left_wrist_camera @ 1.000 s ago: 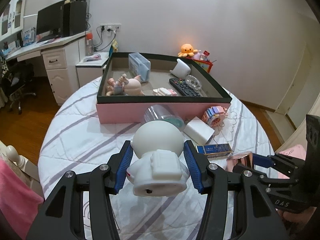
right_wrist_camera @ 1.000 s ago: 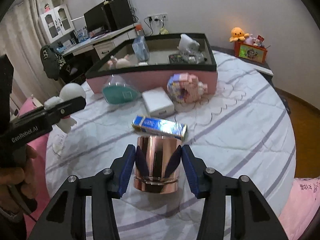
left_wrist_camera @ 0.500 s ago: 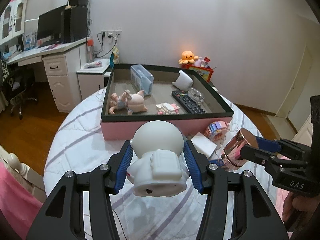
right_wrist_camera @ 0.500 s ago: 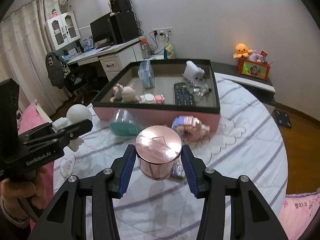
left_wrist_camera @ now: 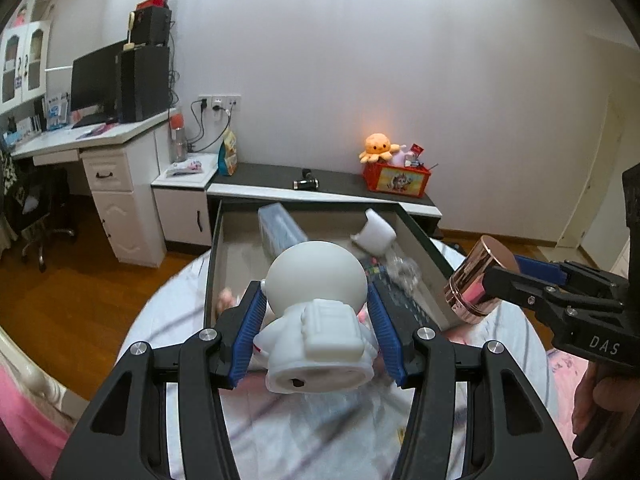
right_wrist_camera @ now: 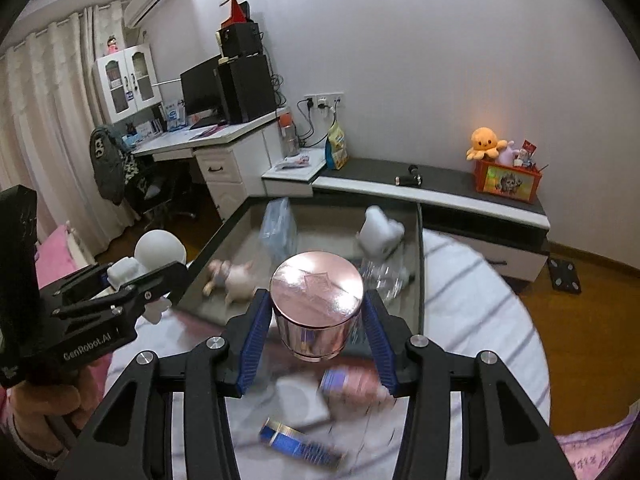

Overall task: Organize rigid objects
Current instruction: 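Carry the white figure and rose-gold jar into the box and open both tools, then withdraw both open tools from the box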

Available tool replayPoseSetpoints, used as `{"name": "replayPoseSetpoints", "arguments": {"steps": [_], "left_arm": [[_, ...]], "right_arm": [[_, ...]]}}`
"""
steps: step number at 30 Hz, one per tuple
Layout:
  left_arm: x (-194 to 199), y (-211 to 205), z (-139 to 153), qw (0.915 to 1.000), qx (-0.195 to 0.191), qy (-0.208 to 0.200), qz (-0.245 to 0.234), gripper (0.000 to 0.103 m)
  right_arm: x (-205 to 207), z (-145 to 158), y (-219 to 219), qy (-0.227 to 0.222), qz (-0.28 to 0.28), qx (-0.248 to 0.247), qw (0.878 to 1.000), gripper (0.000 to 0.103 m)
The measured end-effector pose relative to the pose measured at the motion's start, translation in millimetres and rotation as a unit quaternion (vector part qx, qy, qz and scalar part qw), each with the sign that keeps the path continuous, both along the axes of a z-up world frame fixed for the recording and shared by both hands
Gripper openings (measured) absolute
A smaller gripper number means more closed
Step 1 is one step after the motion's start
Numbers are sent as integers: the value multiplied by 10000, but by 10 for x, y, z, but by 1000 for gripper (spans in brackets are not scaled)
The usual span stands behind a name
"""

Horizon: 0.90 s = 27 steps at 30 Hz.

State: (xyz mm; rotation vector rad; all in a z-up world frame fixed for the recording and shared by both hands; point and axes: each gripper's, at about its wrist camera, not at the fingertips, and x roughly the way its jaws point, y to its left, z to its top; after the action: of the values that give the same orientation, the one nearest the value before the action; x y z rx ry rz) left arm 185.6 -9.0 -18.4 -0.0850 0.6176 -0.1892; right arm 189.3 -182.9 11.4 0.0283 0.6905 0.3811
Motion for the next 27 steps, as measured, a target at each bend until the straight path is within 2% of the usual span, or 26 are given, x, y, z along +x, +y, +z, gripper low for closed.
{"name": "replayPoseSetpoints", "arguments": {"steps": [7, 13, 14, 15, 16, 17, 19, 20, 27], "left_arm": [[591, -90, -109, 9997, 125, 198, -7, 53], [896, -153, -329, 9983, 248, 522, 0, 54], [904, -164, -346, 9982, 264, 537, 4, 60], [903, -160, -361, 9981, 268, 549, 2, 77], [887, -149, -356, 9983, 266, 520, 28, 84], [850, -132, -340, 9986, 274, 442, 80, 91], [764, -75, -295, 9991, 244, 326, 121, 97], [714, -37, -265, 9994, 173, 288, 122, 99], [252, 162, -60, 9997, -83, 41, 244, 101]], "right_arm": [[499, -113, 66, 138, -80, -84, 9998, 48], [747, -316, 47, 335, -187, -117, 9992, 48], [756, -335, 38, 355, -210, -131, 9991, 49], [772, -357, 32, 371, -252, -147, 9989, 57], [768, -366, 21, 352, -313, -148, 9988, 67], [774, -358, 8, 334, -356, -132, 9987, 89], [711, -325, -40, 225, -454, -13, 9987, 96], [674, -303, -59, 201, -487, 18, 9986, 103], [349, -151, -175, 103, -628, 197, 9978, 103]]}}
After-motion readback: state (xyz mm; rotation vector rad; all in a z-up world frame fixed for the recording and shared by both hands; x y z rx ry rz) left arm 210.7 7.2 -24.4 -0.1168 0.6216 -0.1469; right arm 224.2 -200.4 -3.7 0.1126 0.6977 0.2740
